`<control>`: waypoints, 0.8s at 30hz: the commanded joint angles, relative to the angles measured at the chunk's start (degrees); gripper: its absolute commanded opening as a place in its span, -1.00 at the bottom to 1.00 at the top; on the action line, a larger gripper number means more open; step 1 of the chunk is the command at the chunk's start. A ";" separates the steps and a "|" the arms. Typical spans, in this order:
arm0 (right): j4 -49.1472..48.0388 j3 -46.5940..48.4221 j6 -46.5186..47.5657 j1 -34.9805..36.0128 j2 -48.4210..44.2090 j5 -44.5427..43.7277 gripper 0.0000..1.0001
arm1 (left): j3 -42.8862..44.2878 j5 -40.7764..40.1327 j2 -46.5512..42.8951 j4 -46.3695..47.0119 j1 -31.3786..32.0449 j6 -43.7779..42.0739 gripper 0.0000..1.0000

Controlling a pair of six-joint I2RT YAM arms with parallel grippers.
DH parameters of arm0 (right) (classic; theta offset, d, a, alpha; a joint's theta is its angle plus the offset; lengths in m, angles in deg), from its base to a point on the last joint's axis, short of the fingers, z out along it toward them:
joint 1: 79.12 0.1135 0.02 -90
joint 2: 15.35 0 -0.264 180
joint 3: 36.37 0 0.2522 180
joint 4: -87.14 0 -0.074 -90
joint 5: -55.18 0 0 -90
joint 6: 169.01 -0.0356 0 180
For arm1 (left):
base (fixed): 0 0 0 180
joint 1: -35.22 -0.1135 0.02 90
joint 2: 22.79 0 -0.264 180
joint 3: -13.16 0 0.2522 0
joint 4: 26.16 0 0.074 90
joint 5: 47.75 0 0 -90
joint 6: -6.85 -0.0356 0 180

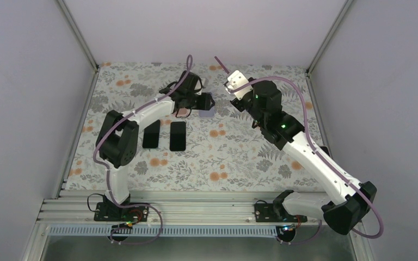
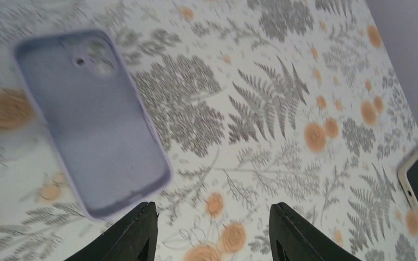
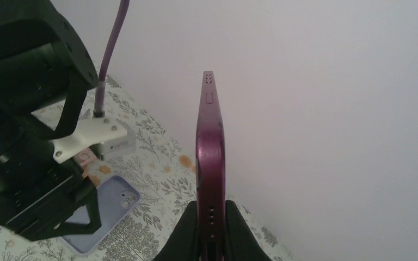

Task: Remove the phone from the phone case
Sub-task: Place the phone at the center of the board.

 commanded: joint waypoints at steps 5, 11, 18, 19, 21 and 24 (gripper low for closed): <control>-2.61 -4.40 1.62 -0.43 -4.17 3.37 -0.92 | -5.10 6.85 -10.27 7.16 -2.81 1.87 0.05; -5.10 -7.88 6.58 -0.16 -5.23 0.47 -0.92 | -9.26 16.75 -19.87 13.61 -9.41 9.39 0.19; -13.21 -11.83 15.80 2.38 -3.64 -6.90 -0.92 | -12.01 27.52 -25.53 21.69 -12.71 16.02 0.39; -14.98 -12.01 16.99 3.04 -3.06 -8.89 -0.92 | -12.77 28.49 -25.79 22.67 -12.70 17.48 0.44; -18.94 -12.56 20.17 4.27 -1.96 -12.18 -0.92 | -14.41 29.98 -26.06 24.81 -12.69 19.70 0.54; -24.56 -14.07 25.67 6.20 -0.73 -16.43 -0.92 | -16.11 31.74 -26.00 27.86 -12.67 22.58 0.65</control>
